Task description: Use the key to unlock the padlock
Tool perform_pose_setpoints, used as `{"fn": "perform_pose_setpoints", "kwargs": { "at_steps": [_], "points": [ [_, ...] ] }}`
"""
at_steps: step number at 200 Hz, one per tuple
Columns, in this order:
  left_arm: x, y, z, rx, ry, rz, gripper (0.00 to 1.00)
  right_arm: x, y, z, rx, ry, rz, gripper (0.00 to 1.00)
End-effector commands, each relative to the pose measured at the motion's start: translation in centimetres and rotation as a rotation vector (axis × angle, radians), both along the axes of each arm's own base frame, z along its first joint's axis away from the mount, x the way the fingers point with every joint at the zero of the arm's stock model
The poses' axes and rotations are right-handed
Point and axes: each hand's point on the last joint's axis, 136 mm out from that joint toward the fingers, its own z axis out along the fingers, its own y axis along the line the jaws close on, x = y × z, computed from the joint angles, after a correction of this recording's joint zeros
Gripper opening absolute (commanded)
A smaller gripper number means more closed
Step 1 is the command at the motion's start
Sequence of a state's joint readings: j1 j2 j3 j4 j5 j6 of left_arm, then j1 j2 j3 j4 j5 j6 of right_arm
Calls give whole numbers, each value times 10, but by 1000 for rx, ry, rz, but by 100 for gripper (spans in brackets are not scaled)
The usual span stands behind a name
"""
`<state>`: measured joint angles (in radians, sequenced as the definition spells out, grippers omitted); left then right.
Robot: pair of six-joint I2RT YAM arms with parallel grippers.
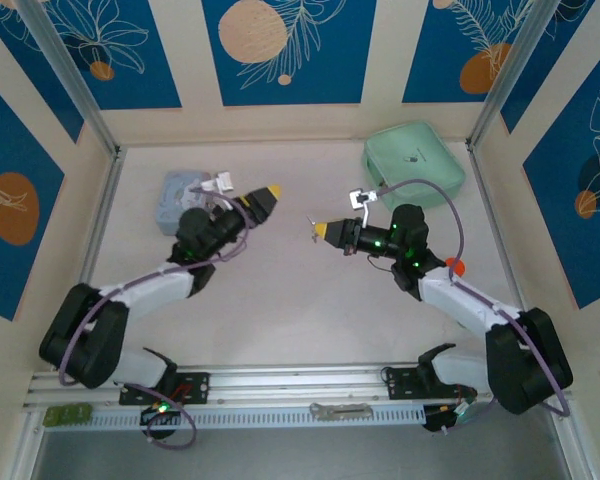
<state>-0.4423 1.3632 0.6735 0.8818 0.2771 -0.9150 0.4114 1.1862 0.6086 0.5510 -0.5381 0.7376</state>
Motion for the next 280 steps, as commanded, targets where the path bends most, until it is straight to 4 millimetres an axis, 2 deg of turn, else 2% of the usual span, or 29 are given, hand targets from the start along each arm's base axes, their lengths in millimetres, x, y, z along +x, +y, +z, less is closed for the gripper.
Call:
{"fn": "perform_pose_setpoints", "kwargs": {
  "at_steps": [1, 24, 48, 66, 81, 99, 117, 138, 155, 169, 224, 263, 280],
  "points": [
    [28, 46, -26, 261, 101, 166, 99, 0, -11, -15, -128, -5, -43, 0],
    [60, 112, -44, 429, 212, 351, 99, 3, -20, -29, -219, 23, -89, 0],
    [88, 174, -63, 528, 325, 494, 99, 6, -26, -39, -278, 45, -123, 0],
    [108, 213, -76, 555, 407, 563, 99, 8, -28, -46, -315, 65, -129, 0],
    [125, 246, -96, 583, 493, 614, 99, 9, -28, -51, -341, 80, -126, 0],
    [144, 276, -121, 581, 590, 613, 99, 11, -28, -55, -360, 87, -125, 0],
    [163, 288, -144, 577, 647, 566, 99, 13, -29, -56, -376, 86, -133, 0],
    [183, 282, -165, 604, 661, 474, 99, 15, -30, -54, -381, 75, -141, 0],
    [193, 268, -183, 582, 681, 372, 97, 16, -31, -53, -383, 71, -144, 0],
    [195, 253, -188, 566, 673, 313, 94, 17, -32, -52, -385, 67, -151, 0],
    [180, 204, -184, 542, 611, 236, 94, 20, -30, -54, -379, 72, -144, 0],
    [165, 149, -177, 531, 550, 134, 93, 18, -30, -60, -382, 82, -139, 0],
    [162, 119, -169, 541, 497, 54, 93, 16, -30, -62, -384, 84, -137, 0]
  ]
}}
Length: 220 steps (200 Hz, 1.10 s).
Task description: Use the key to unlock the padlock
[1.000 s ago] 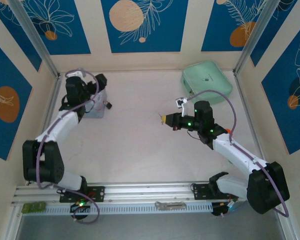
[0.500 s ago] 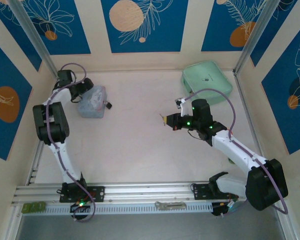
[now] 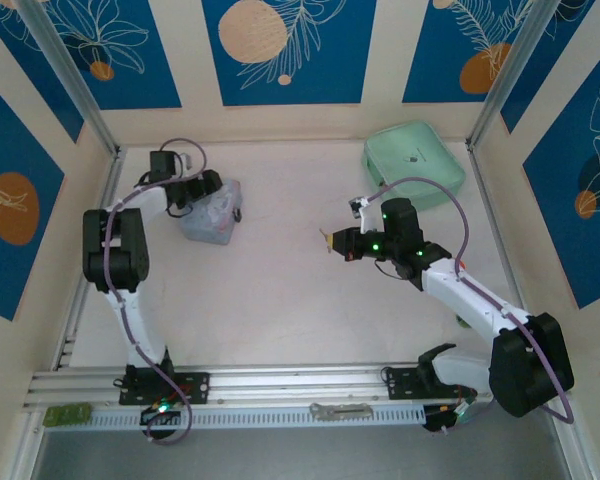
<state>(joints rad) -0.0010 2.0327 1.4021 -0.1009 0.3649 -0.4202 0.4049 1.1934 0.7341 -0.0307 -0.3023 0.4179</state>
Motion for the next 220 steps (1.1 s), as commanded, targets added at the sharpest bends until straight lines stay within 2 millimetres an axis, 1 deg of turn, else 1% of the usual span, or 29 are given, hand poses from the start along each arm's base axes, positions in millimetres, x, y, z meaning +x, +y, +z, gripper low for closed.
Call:
{"fn": "perform_pose_setpoints", "kwargs": {
  "at_steps": [1, 36, 48, 64, 78, 89, 100, 111, 126, 143, 155, 167, 173, 175, 176, 190, 202, 220],
  "points": [
    [-2, -47, 36, -56, -98, -137, 93, 1, 0, 7, 5, -27, 10, 0],
    [-6, -111, 51, -129, -135, -361, 91, -4, -4, 4, -1, -26, 5, 0],
    [-11, -133, 51, -146, -130, -439, 91, -5, -5, 3, -1, -24, -1, 0],
    [-19, -160, 45, -134, -119, -527, 90, -7, -7, 2, 0, -26, -6, 0],
    [-23, -179, 41, -110, -121, -585, 91, -8, -9, 2, 0, -23, -10, 0],
    [-24, -192, 43, -108, -131, -619, 91, -9, -9, 2, 2, -24, -9, 0],
    [-21, -197, 44, -100, -134, -621, 91, -9, -9, 2, 3, -22, -8, 0],
    [-15, -194, 53, -80, -155, -596, 91, -11, -10, 2, 2, -20, -8, 0],
    [-10, -182, 69, -10, -195, -536, 91, -11, -11, 1, -1, -22, -15, 0],
    [-16, -164, 94, 61, -227, -451, 93, -12, -13, 1, -4, -27, -26, 0],
    [-30, -159, 114, 57, -248, -416, 93, -11, -14, 1, -5, -32, -30, 0],
    [-53, -157, 125, 44, -241, -394, 93, -9, -14, 0, -7, -34, -38, 0],
    [-66, -160, 131, 35, -243, -396, 93, -8, -15, 0, -7, -35, -46, 0],
    [-70, -160, 130, 33, -237, -398, 93, -7, -15, -1, -8, -35, -48, 0],
    [-72, -160, 132, 33, -242, -398, 93, -7, -15, -1, -7, -35, -48, 0],
    [-105, -167, 134, 21, -230, -403, 94, -3, -17, -3, -12, -36, -65, 0],
    [-132, -175, 130, -6, -215, -398, 93, 3, -20, -6, -21, -33, -94, 0],
    [-167, -182, 109, -54, -166, -339, 94, 10, -24, -10, -25, -21, -124, 0]
  ]
}}
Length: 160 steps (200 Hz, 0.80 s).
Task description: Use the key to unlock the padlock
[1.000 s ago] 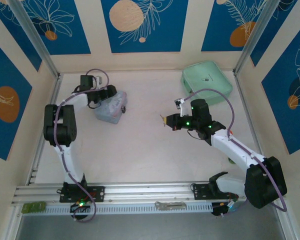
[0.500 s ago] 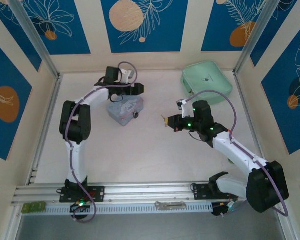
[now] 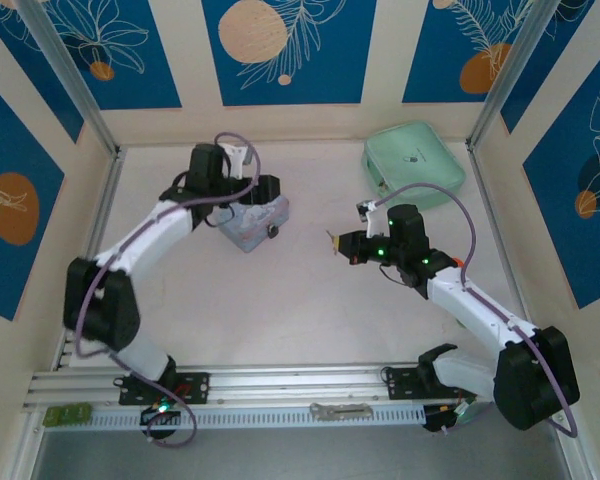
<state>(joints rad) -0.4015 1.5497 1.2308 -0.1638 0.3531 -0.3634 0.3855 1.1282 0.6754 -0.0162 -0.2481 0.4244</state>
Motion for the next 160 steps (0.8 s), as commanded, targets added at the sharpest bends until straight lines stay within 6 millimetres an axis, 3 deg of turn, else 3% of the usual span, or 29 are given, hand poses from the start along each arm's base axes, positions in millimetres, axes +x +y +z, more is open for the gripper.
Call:
{"fn": "perform_pose_setpoints", "kwargs": {
  "at_steps": [1, 32, 66, 87, 121, 160],
  "points": [
    [-40, -9, -40, -38, 125, 83, 94, 12, -7, -6, -8, 5, -57, 0],
    [-82, -10, -80, -155, 161, 288, 93, 21, -14, -8, -13, 5, -112, 0],
    [-96, -15, -108, -95, 157, 326, 94, 20, -14, -5, 11, 8, -113, 0],
    [-87, -22, -114, -109, 128, 309, 95, 15, -15, -7, 31, 16, -126, 0],
    [-55, -37, -118, -162, 94, 276, 95, 9, -18, -11, 40, 37, -136, 0],
    [-20, -23, -132, -141, 68, 318, 94, 4, -21, -6, 31, 21, -138, 0]
  ]
}}
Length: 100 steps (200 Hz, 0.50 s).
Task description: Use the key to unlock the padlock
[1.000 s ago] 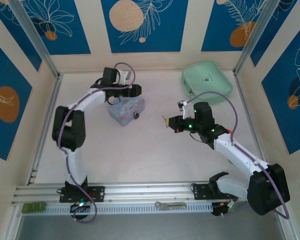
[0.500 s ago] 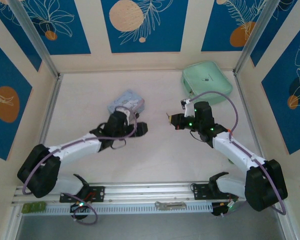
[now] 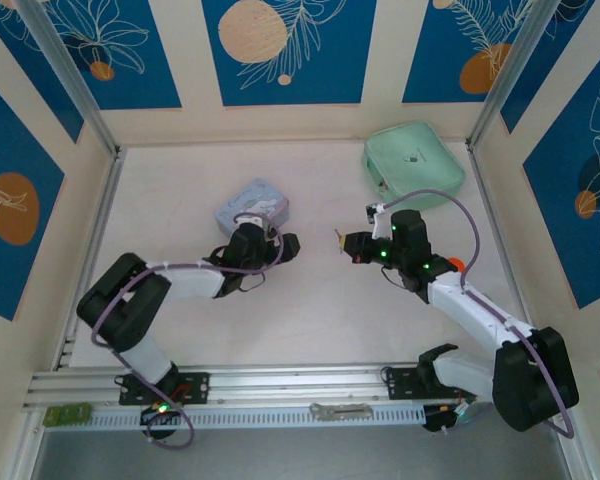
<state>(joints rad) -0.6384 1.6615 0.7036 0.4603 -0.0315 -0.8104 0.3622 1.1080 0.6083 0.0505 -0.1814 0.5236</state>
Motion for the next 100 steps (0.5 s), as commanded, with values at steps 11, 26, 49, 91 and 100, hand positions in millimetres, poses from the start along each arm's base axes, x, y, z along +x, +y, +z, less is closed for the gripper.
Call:
{"fn": "perform_pose_setpoints", "kwargs": {
  "at_steps": [11, 26, 49, 91, 100],
  "points": [
    [35, 2, 25, 12, -126, -3, 95, -4, -5, 8, 0, -24, -11, 0],
    [43, 4, 26, 37, -155, -29, 95, -3, -5, 9, -3, -26, -10, 0],
    [54, 10, 26, 65, -200, -56, 94, -1, -4, 7, 2, -23, -6, 0],
    [59, 23, 13, 161, -185, -57, 88, 1, -1, 3, 11, -10, 0, 0],
    [57, 26, 8, 179, -175, -51, 87, 1, -1, 2, 11, -7, 0, 0]
  ]
}}
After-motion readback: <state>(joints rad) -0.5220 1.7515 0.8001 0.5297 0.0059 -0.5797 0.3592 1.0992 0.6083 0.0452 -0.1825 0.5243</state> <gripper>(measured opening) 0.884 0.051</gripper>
